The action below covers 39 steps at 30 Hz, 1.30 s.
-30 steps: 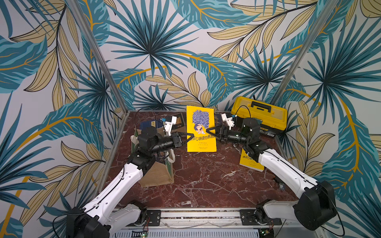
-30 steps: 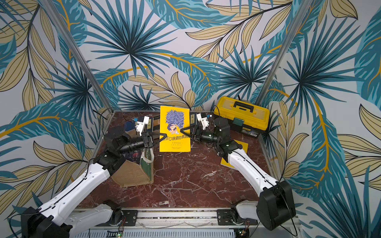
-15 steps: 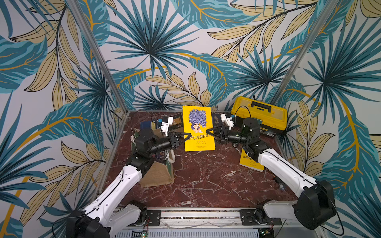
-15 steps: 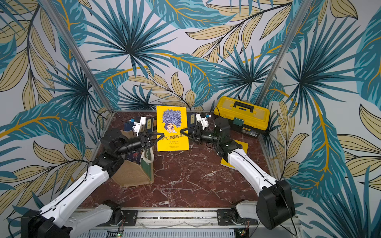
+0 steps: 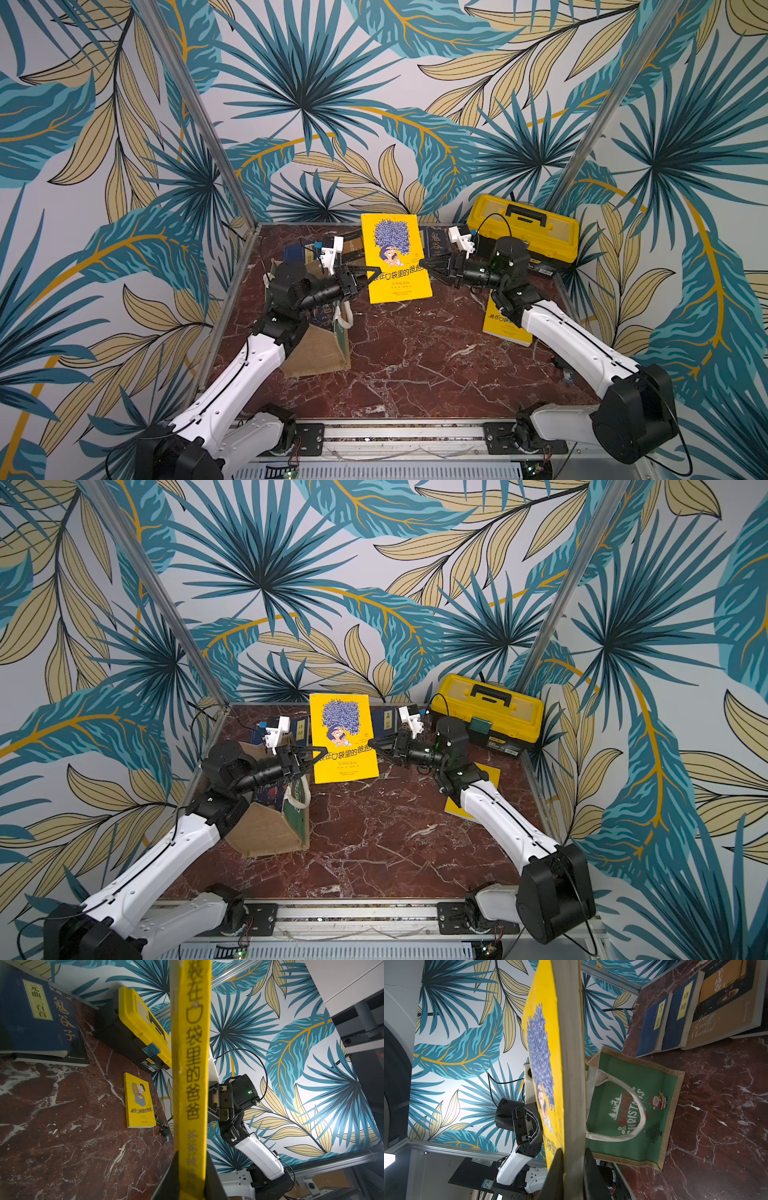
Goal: Put the books into the canvas bag
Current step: Pick up the book from the center of the board, then place the book in the canvas bag.
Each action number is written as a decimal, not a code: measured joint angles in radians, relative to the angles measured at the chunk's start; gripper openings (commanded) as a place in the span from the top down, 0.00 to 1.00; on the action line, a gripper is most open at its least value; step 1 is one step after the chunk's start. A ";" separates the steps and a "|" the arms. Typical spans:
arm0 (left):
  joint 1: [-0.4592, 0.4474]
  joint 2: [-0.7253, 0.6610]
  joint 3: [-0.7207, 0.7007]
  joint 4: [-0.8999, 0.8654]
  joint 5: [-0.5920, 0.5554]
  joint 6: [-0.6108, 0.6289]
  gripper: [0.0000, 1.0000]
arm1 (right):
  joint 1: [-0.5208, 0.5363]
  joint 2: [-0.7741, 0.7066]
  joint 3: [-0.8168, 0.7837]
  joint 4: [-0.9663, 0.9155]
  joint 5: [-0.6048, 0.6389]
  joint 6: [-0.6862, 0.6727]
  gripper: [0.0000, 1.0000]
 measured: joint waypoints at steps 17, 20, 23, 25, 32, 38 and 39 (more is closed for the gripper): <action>-0.006 0.006 0.002 -0.042 -0.002 0.035 1.00 | 0.046 -0.010 0.058 -0.208 0.010 -0.155 0.65; -0.010 -0.047 0.016 -0.171 -0.049 0.108 1.00 | 0.065 -0.005 0.092 -0.275 0.030 -0.196 0.52; -0.013 -0.120 0.093 -0.388 -0.134 0.222 1.00 | 0.091 0.018 0.158 -0.354 0.064 -0.252 0.45; -0.014 -0.162 0.171 -0.538 -0.202 0.302 1.00 | 0.107 0.039 0.204 -0.399 0.095 -0.284 0.43; -0.014 -0.344 0.342 -0.885 -0.484 0.528 1.00 | 0.183 0.200 0.378 -0.557 0.234 -0.341 0.41; -0.014 -0.520 0.343 -1.049 -0.724 0.636 1.00 | 0.318 0.409 0.604 -0.671 0.323 -0.395 0.41; -0.014 -0.544 0.343 -1.064 -0.756 0.651 1.00 | 0.339 0.442 0.637 -0.670 0.324 -0.396 0.41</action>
